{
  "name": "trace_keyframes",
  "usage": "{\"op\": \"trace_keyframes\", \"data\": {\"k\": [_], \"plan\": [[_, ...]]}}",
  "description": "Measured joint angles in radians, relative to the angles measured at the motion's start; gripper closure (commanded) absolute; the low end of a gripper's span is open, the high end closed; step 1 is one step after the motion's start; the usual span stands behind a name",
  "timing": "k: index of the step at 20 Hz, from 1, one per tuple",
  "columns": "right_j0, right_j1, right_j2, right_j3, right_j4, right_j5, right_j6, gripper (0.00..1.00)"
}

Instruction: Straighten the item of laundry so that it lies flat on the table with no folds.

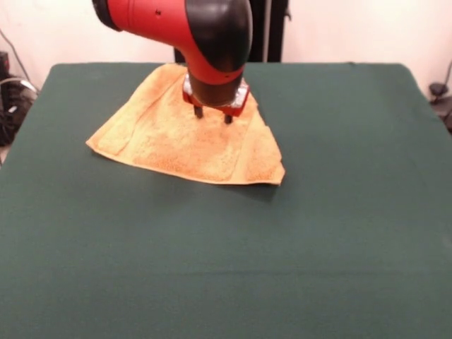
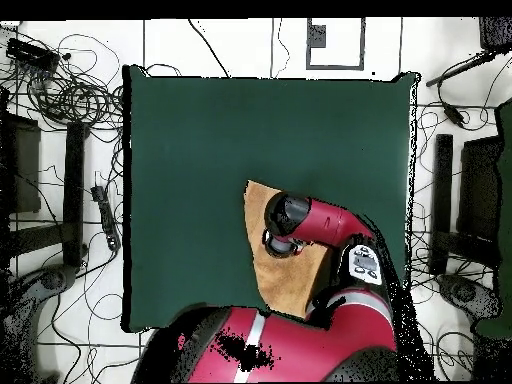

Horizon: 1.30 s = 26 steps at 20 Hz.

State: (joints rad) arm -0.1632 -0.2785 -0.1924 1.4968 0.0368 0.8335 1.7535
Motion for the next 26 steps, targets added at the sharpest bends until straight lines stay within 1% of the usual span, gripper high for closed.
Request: {"op": "trace_keyframes", "data": {"k": [5,9,16,26], "plan": [[0.019,0.004,-0.015,-0.007,0.047,-0.004,0.0,0.0],[0.044,0.013,-0.027,-0.026,0.101,-0.013,0.001,0.0],[0.07,0.02,-0.047,-0.034,0.156,-0.029,0.001,0.0],[0.071,0.024,-0.052,-0.034,0.195,-0.03,0.001,0.0]]}}
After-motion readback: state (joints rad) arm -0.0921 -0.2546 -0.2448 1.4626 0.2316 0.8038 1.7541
